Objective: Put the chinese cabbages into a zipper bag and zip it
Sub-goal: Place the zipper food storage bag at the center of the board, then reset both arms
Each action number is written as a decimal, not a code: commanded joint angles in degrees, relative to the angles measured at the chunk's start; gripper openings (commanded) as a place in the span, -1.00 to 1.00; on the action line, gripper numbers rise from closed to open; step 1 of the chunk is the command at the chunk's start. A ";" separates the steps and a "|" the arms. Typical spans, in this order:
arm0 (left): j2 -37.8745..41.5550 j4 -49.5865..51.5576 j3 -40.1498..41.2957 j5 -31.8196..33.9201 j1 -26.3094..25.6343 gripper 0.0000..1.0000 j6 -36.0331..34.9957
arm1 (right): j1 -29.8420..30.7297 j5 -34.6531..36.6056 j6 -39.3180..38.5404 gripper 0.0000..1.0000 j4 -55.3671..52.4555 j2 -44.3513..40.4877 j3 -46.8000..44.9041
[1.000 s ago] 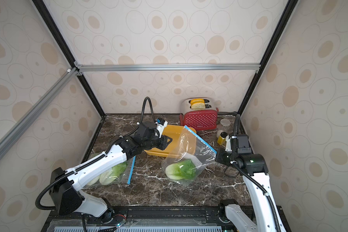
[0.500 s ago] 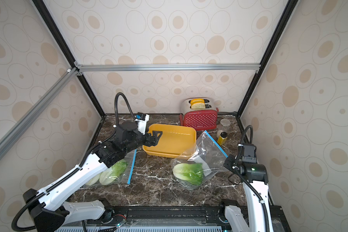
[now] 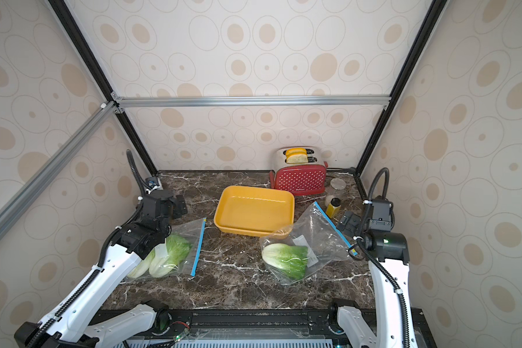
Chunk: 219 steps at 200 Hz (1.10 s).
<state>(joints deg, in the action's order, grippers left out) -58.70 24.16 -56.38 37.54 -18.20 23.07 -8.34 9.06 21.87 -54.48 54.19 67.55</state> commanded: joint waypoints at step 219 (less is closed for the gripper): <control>-29.45 -71.23 31.66 -28.66 19.56 0.98 -20.87 | 2.57 -9.40 -20.69 0.99 81.62 25.97 -39.00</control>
<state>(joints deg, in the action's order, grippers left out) -87.99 -45.06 -24.64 11.07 0.93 2.57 -6.48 1.85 3.68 23.20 80.58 28.80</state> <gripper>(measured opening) 0.990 0.995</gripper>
